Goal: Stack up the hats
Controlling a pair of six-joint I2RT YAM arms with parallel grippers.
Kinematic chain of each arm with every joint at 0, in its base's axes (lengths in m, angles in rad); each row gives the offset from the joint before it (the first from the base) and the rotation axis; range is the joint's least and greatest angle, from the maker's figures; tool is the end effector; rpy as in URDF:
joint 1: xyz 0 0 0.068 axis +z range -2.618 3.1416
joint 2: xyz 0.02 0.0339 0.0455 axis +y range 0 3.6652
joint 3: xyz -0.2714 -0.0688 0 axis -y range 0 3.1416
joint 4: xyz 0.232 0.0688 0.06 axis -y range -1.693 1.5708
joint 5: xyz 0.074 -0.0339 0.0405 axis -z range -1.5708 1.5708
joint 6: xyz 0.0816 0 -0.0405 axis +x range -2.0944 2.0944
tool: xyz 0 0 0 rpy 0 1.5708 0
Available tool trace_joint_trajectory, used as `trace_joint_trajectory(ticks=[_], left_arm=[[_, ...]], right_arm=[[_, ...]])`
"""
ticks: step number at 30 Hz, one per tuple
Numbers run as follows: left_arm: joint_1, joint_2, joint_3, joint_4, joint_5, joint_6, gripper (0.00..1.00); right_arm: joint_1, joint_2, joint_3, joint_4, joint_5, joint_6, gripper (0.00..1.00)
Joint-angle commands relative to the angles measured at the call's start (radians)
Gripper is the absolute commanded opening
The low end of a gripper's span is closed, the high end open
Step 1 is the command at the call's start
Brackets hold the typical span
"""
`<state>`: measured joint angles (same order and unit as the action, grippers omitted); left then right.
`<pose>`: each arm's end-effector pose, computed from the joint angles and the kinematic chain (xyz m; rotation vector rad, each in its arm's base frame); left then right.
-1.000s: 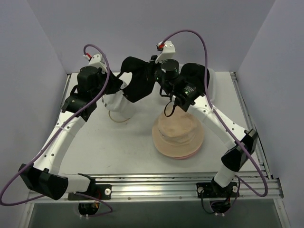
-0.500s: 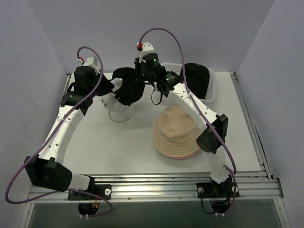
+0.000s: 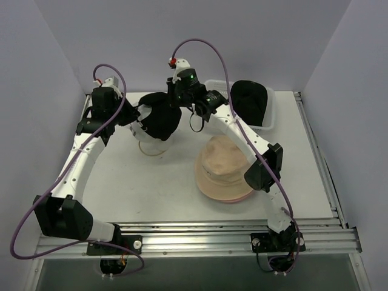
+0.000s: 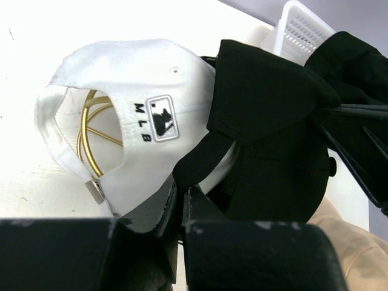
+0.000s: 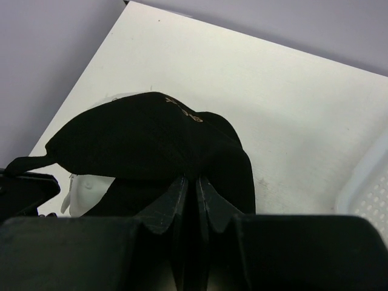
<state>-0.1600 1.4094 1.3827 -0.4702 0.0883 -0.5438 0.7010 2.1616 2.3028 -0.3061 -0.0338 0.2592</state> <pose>0.3408 -0.0623 0.3611 -0.3474 2.0787 -0.5197 0.4154 0.3542 0.4054 -0.4178 1.7433 0.7284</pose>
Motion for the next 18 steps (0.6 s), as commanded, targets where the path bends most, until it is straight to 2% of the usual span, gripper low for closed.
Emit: trace_joint_trajectory(ticks=[1,13,18], left_arm=[[0.037,0.010,0.041,-0.004,-0.018,-0.011,0.03],[0.060,0.037,0.021,0.016,-0.018,-0.033,0.03],[0.082,0.025,0.004,0.012,-0.021,-0.033,0.07]], right_arm=[[-0.023,0.035,0.049,0.030,0.006,-0.024,0.05],[-0.028,0.099,0.070,0.176,-0.040,-0.028,0.08],[-0.035,0.112,0.070,0.216,-0.064,-0.025,0.10]])
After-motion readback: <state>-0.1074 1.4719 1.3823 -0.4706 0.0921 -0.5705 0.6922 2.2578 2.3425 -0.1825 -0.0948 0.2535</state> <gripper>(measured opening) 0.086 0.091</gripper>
